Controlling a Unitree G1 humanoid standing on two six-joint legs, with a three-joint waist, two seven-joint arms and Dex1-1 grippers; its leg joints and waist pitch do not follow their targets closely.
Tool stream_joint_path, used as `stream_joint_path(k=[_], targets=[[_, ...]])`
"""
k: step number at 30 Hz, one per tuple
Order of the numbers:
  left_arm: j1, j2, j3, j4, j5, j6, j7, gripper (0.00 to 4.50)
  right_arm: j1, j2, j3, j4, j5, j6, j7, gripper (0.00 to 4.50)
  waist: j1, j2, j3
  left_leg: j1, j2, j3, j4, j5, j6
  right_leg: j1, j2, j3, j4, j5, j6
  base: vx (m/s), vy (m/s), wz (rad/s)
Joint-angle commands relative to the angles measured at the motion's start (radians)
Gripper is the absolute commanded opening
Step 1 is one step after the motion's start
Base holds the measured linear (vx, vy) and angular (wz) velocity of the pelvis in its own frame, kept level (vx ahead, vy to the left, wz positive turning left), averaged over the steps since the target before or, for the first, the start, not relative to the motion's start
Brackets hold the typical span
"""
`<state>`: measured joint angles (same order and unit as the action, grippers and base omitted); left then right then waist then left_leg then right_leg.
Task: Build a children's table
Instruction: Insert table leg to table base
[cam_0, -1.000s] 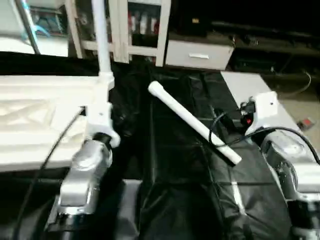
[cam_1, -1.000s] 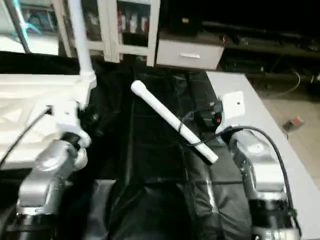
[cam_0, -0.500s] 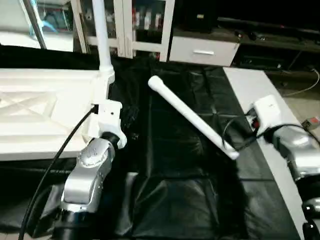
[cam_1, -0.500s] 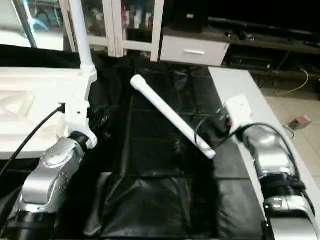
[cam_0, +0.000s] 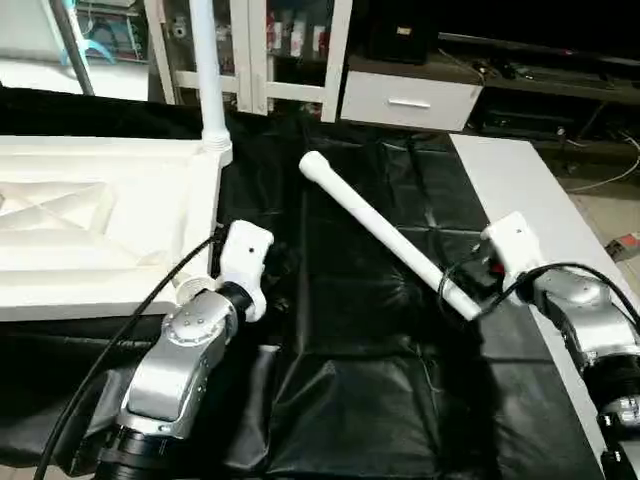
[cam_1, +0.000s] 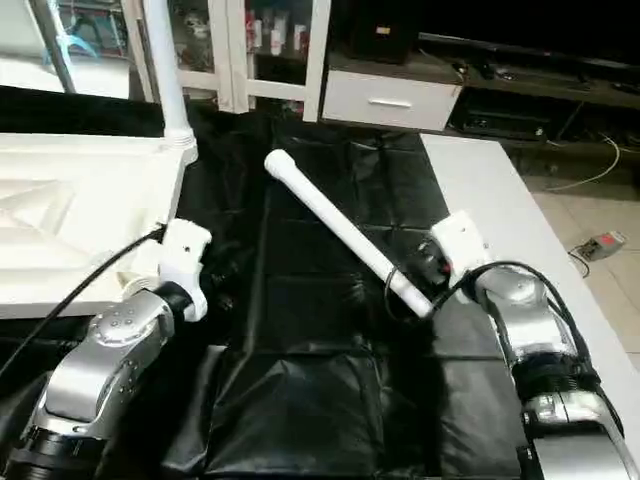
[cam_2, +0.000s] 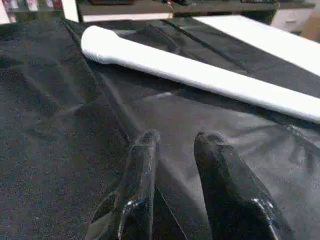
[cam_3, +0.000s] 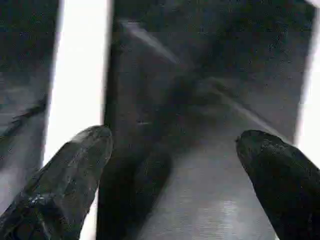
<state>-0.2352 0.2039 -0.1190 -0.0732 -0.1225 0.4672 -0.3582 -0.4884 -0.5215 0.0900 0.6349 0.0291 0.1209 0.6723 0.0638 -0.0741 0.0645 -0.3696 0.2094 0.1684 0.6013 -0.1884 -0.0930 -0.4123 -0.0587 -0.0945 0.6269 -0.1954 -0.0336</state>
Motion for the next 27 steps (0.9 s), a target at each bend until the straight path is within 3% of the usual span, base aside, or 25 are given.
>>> stream_joint_path(k=[1, 2, 3, 5, 7, 8, 10, 13, 19, 21, 24, 26, 27], targets=[[-0.030, 0.008, -0.036, 0.017, 0.009, 0.022, -0.028, 1.46, 0.040, -0.021, 0.057, -0.078, -0.002, 0.006, 0.087, 4.44, 0.005, 0.000, -0.054, -0.001, 0.024, -0.003, -0.065, -0.186, 0.072, 0.061, -0.071, 0.055, -0.096, -0.278, -0.103, 0.000, 0.000, 0.00], [-0.041, 0.011, -0.047, 0.032, 0.013, 0.029, -0.038, 1.46, 0.052, -0.023, 0.070, -0.097, -0.003, 0.004, 0.102, 4.44, 0.006, 0.002, -0.052, 0.006, 0.025, -0.003, -0.067, -0.205, 0.073, 0.054, -0.071, 0.055, -0.100, -0.306, -0.100, 0.000, 0.000, 0.00], [-0.066, 0.018, -0.080, 0.073, 0.028, 0.049, -0.063, 1.46, 0.077, -0.026, 0.094, -0.136, -0.004, 0.006, 0.132, 4.44, 0.005, 0.010, -0.051, 0.007, 0.024, -0.004, -0.069, -0.219, 0.068, 0.054, -0.073, 0.055, -0.105, -0.336, -0.097, 0.000, 0.000, 0.00], [-0.083, 0.022, -0.106, 0.106, 0.039, 0.069, -0.083, 1.46, 0.095, -0.028, 0.112, -0.164, -0.003, 0.010, 0.157, 4.44, 0.006, 0.008, -0.051, 0.012, 0.026, -0.006, -0.070, -0.233, 0.064, 0.052, -0.073, 0.056, -0.108, -0.344, -0.096, 0.000, 0.000, 0.00], [-0.099, 0.024, -0.129, 0.137, 0.056, 0.040, -0.097, 1.46, 0.114, -0.028, 0.129, -0.199, -0.008, 0.008, 0.179, 4.44, 0.008, 0.018, -0.056, 0.010, 0.027, -0.008, -0.069, -0.220, 0.059, 0.058, -0.076, 0.058, -0.104, -0.295, -0.114, 0.000, 0.000, 0.00], [-0.103, 0.021, -0.129, 0.144, 0.060, 0.030, -0.093, 1.46, 0.120, -0.029, 0.134, -0.212, -0.011, 0.006, 0.184, 4.44, 0.007, 0.013, -0.061, 0.006, 0.028, -0.009, -0.070, -0.190, 0.060, 0.064, -0.075, 0.057, -0.095, -0.229, -0.136, 0.000, 0.000, 0.00], [-0.114, 0.003, -0.103, 0.169, 0.059, 0.043, -0.054, 1.46, 0.147, -0.030, 0.141, -0.279, 0.011, 0.040, 0.209, 4.44, 0.007, 0.016, -0.061, 0.004, 0.028, -0.008, -0.069, -0.166, 0.071, 0.067, -0.074, 0.056, -0.091, -0.172, -0.156, 0.000, 0.000, 0.00], [-0.141, -0.001, -0.079, 0.234, 0.088, 0.063, 0.014, 1.46, 0.186, -0.040, 0.150, -0.383, 0.036, 0.087, 0.244, 4.44, 0.007, 0.017, -0.058, 0.005, 0.027, -0.007, -0.069, -0.170, 0.089, 0.068, -0.074, 0.056, -0.096, -0.175, -0.151, 0.000, 0.000, 0.00], [-0.172, 0.001, -0.044, 0.274, 0.098, 0.078, 0.059, 1.46, 0.174, -0.017, 0.075, -0.520, 0.159, 0.198, 0.245, 4.44, 0.007, 0.018, -0.058, 0.007, 0.029, -0.010, -0.071, -0.178, 0.083, 0.067, -0.078, 0.056, -0.101, -0.236, -0.132, 0.000, 0.000, 0.00], [-0.171, 0.005, -0.038, 0.276, 0.098, 0.078, 0.055, 1.46, 0.168, -0.025, 0.019, -0.637, 0.288, 0.298, 0.286, 4.44, 0.008, 0.018, -0.057, 0.010, 0.030, -0.009, -0.072, -0.179, 0.085, 0.065, -0.077, 0.058, -0.101, -0.238, -0.132, 0.000, 0.000, 0.00], [-0.171, 0.002, -0.036, 0.283, 0.097, 0.077, 0.058, 1.46, 0.173, -0.036, -0.011, -0.699, 0.355, 0.346, 0.322, 4.44, 0.012, 0.019, -0.061, 0.009, 0.031, -0.009, -0.070, -0.159, 0.087, 0.065, -0.078, 0.058, -0.097, -0.200, -0.138, 0.000, 0.000, 0.00], [-0.173, -0.001, -0.039, 0.290, 0.099, 0.074, 0.056, 1.46, 0.152, -0.033, -0.035, -0.668, 0.338, 0.335, 0.300, 4.44, 0.019, 0.020, -0.063, 0.010, 0.033, -0.009, -0.070, -0.144, 0.084, 0.064, -0.080, 0.058, -0.094, -0.181, -0.149, 0.000, 0.000, 0.00], [-0.177, -0.003, -0.045, 0.297, 0.099, 0.063, 0.048, 1.46, 0.130, -0.027, -0.032, -0.605, 0.269, 0.303, 0.247, 4.44, 0.023, 0.021, -0.064, 0.011, 0.032, -0.008, -0.068, -0.137, 0.072, 0.061, -0.081, 0.058, -0.094, -0.184, -0.154, 0.000, 0.000, 0.00]])
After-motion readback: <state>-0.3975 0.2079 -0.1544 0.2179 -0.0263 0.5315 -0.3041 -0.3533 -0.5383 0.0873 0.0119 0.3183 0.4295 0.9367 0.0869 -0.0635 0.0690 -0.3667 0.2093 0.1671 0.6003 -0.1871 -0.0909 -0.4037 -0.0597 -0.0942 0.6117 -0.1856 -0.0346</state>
